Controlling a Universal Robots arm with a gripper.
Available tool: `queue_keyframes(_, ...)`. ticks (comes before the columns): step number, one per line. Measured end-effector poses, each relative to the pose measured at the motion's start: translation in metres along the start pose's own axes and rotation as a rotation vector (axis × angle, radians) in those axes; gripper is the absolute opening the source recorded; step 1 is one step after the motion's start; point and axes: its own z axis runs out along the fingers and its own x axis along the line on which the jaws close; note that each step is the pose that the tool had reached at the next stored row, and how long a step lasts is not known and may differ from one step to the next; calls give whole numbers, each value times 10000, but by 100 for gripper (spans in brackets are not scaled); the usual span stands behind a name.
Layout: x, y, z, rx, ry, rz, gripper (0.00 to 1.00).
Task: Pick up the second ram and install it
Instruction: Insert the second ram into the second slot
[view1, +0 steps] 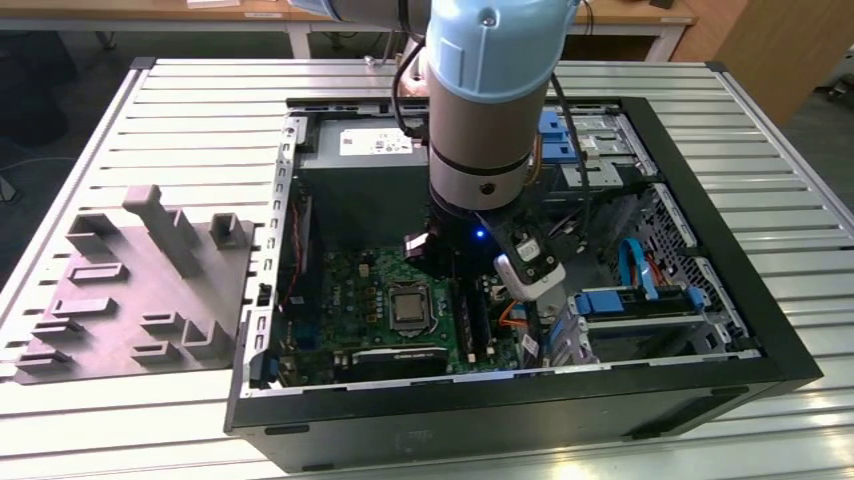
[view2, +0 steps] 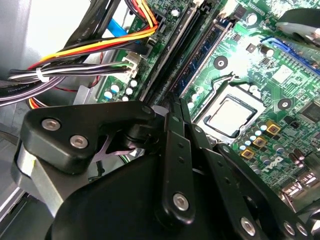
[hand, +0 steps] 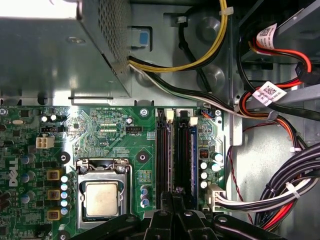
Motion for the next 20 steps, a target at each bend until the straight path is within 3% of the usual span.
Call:
queue_keyframes(3,1,0,-1,-59,0,5,11)
queue_keyframes(20,2,-2,29,-61,1,4,11)
